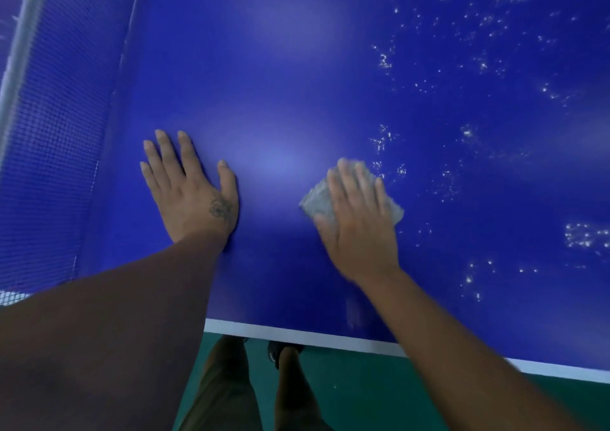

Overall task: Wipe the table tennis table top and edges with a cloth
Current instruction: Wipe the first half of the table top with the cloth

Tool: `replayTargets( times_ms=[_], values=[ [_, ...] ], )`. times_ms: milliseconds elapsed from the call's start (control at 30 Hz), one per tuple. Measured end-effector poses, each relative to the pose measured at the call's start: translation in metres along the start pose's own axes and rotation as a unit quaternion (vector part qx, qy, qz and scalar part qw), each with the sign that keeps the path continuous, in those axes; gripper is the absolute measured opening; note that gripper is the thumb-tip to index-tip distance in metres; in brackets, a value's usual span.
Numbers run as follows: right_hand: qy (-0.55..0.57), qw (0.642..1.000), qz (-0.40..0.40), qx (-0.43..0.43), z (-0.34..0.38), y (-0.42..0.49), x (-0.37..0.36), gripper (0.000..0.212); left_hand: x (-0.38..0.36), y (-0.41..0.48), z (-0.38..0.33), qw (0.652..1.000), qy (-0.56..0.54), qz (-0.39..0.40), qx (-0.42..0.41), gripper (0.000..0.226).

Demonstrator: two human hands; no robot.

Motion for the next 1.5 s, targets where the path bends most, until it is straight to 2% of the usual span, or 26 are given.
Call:
replayTargets(
  times_ms=[167, 267, 367, 533, 667, 733, 867, 933, 1033, 1100, 1167, 1233, 1300, 1400, 1500],
  values=[
    [-0.015, 0.991, 0.018, -0.130, -0.081, 0.057, 0.018, 0.076, 0.000, 0.000, 0.000, 1.000, 0.001, -0.002, 0.003, 0.078],
    [-0.008, 0.984, 0.000, -0.177, -0.067, 0.051, 0.021, 0.075, 0.000, 0.000, 0.000, 1.000, -0.001, 0.000, 0.002, 0.078],
    [-0.016, 0.991, -0.017, -0.131, -0.010, 0.025, 0.013, 0.072, 0.001, 0.000, 0.000, 1.000, -0.003, -0.003, 0.000, 0.078],
    [0.033, 0.999, -0.008, -0.027, 0.085, -0.020, -0.009, 0.074, 0.000, 0.000, 0.000, 1.000, -0.003, -0.007, 0.001, 0.078],
    [0.043, 0.999, 0.007, 0.031, 0.112, -0.030, -0.015, 0.074, 0.004, -0.001, -0.001, 0.999, -0.015, -0.029, -0.003, 0.074],
    [0.041, 0.999, 0.001, 0.029, 0.094, -0.015, -0.010, 0.072, 0.004, 0.000, -0.001, 0.999, -0.014, -0.030, -0.005, 0.074],
    [0.018, 0.995, -0.043, -0.092, 0.016, 0.046, 0.009, 0.070, 0.003, 0.000, -0.001, 0.999, 0.001, -0.031, -0.008, 0.073],
    [0.015, 0.988, -0.037, -0.152, -0.022, 0.073, 0.016, 0.073, 0.002, 0.000, -0.001, 1.000, 0.003, -0.028, -0.007, 0.073],
    [0.011, 0.982, -0.027, -0.186, -0.047, 0.085, 0.021, 0.076, 0.002, 0.001, 0.000, 1.000, 0.005, -0.030, -0.005, 0.074],
    [-0.015, 0.987, -0.033, -0.159, -0.034, 0.078, 0.023, 0.071, 0.001, 0.001, 0.000, 1.000, 0.008, -0.030, -0.005, 0.074],
    [-0.016, 0.995, -0.045, -0.083, 0.001, 0.061, 0.019, 0.063, 0.001, 0.001, -0.001, 0.999, 0.010, -0.030, -0.006, 0.073],
    [0.028, 0.998, -0.047, 0.004, 0.044, 0.042, 0.012, 0.056, 0.002, 0.000, -0.001, 0.999, 0.012, -0.034, -0.008, 0.073],
    [0.062, 0.996, -0.032, 0.049, 0.076, 0.028, 0.006, 0.055, 0.001, 0.000, -0.001, 0.999, 0.009, -0.034, -0.009, 0.073],
    [0.063, 0.996, -0.023, 0.054, 0.082, 0.034, 0.008, 0.056, 0.001, 0.000, 0.000, 0.999, 0.006, -0.035, -0.008, 0.073],
    [0.016, 1.000, -0.014, 0.009, 0.042, 0.067, 0.017, 0.058, 0.000, 0.001, 0.000, 1.000, 0.009, -0.029, -0.006, 0.073]
  ],
)
Point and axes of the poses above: each hand's wrist, its own y-axis towards the middle knuckle, its own x-axis out of the back of the hand, z = x × y, the point moved 8 cm from there along y, towards the middle knuckle
